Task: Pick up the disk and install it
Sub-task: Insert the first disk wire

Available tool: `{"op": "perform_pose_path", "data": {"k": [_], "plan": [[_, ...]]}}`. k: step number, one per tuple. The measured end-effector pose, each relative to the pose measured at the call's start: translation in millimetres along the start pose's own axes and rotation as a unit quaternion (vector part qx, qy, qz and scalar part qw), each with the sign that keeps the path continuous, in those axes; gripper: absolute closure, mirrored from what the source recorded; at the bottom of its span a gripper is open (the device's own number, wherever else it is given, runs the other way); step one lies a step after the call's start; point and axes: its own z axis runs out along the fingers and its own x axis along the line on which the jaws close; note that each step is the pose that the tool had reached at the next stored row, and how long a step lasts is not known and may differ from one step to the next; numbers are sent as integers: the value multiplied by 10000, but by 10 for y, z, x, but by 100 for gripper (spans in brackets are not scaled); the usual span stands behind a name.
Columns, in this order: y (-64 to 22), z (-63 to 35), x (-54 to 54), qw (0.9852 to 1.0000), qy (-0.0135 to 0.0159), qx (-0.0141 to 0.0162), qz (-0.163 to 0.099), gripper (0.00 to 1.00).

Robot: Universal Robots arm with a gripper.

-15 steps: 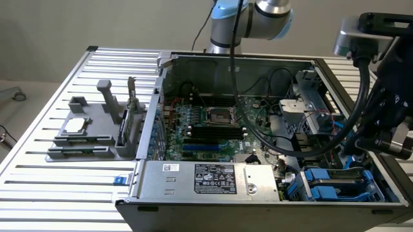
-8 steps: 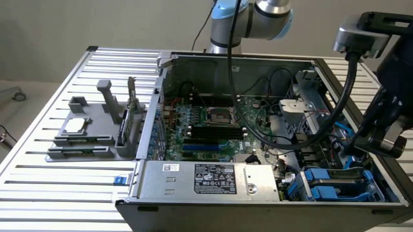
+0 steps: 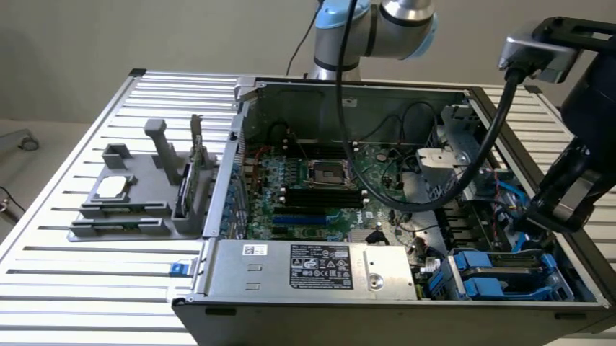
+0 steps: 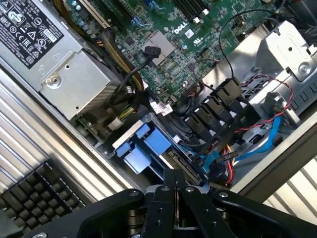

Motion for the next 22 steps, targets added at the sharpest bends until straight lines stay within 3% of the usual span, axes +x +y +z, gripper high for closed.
{"op": "perform_pose_path", "data": {"k": [6,11,17,22], "plan": [[0,13,1,9985,21,38,543,89],[1,23,2,9950,39,70,998,89],[1,37,3,9881,61,108,1534,89],[2,47,4,9801,78,140,1978,89]]}}
